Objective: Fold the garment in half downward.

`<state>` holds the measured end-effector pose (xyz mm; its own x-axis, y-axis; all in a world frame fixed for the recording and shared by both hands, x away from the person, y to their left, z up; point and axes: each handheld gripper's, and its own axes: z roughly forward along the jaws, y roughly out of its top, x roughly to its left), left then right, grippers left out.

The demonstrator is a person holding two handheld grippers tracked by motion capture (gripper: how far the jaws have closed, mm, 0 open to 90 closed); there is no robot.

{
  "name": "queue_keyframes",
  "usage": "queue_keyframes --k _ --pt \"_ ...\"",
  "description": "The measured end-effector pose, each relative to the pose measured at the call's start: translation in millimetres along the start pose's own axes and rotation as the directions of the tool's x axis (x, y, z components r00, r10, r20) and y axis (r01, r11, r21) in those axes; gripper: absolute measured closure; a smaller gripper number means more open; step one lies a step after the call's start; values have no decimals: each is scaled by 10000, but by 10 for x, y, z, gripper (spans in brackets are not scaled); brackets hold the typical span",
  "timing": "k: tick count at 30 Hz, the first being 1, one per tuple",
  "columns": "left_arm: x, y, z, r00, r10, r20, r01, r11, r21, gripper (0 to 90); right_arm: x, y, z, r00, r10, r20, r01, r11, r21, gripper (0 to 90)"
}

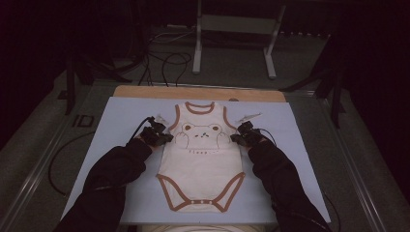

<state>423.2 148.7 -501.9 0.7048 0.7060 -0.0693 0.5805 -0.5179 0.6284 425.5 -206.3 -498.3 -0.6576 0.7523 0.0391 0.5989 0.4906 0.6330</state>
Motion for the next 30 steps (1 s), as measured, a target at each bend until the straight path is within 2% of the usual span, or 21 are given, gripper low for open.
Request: queue_keyframes --k 13,20,26,29,30 --pt "0 50 -148 9998 48 191 -43 9996 -280 897 0 47 -122 9999 39 -113 -42 9997 -249 894" --pt "-17 57 -253 9994 158 295 -144 9988 -471 897 49 81 -245 9997 -224 -104 218 9984 -513 894" --pt "-101 73 -397 9974 268 669 -213 9965 -810 897 117 88 -351 9991 -379 -197 362 9961 -802 894" --pt "-146 73 -445 9967 390 716 -327 9957 -871 897 159 85 -393 9987 -453 -216 432 9951 -885 895" --pt "-190 63 -494 9957 504 778 -431 9947 -929 897 230 65 -470 9978 -578 -336 539 9928 -1070 895"
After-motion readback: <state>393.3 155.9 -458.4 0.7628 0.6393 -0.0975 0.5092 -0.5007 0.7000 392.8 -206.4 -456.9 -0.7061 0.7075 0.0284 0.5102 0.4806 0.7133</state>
